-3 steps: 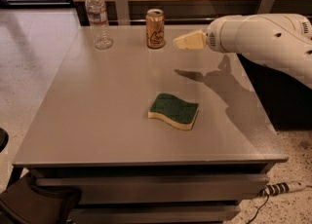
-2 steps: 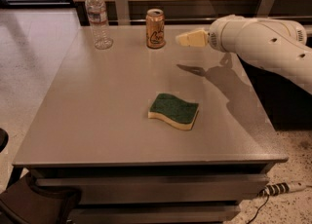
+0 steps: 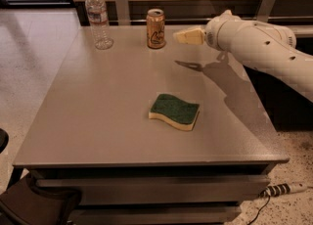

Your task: Move orange can near sponge

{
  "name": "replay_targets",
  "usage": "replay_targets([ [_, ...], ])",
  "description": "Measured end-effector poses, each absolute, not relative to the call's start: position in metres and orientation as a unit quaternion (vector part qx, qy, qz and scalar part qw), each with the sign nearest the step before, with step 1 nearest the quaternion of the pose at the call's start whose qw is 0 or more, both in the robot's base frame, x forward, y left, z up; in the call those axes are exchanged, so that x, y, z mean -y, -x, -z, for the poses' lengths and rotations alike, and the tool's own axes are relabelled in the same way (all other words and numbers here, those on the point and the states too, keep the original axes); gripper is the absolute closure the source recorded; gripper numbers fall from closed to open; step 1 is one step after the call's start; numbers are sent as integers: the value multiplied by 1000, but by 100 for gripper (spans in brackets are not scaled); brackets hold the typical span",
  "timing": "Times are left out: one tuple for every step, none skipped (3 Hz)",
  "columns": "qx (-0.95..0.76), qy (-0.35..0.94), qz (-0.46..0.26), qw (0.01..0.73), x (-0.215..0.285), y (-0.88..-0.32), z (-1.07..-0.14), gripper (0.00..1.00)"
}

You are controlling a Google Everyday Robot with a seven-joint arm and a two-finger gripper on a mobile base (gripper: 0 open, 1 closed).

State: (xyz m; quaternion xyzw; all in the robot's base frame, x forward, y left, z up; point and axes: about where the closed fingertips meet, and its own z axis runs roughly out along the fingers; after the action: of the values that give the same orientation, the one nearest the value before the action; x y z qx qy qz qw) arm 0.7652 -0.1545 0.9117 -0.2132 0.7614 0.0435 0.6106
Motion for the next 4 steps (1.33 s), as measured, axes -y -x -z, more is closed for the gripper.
replay_targets([
  [-762, 213, -44, 610, 155, -765, -912, 0],
  [-753, 231, -57, 614, 138, -770, -905, 0],
  [-734, 283, -95, 610, 105, -784, -893, 0],
  [-720, 326, -115, 602, 80, -789, -893, 0],
])
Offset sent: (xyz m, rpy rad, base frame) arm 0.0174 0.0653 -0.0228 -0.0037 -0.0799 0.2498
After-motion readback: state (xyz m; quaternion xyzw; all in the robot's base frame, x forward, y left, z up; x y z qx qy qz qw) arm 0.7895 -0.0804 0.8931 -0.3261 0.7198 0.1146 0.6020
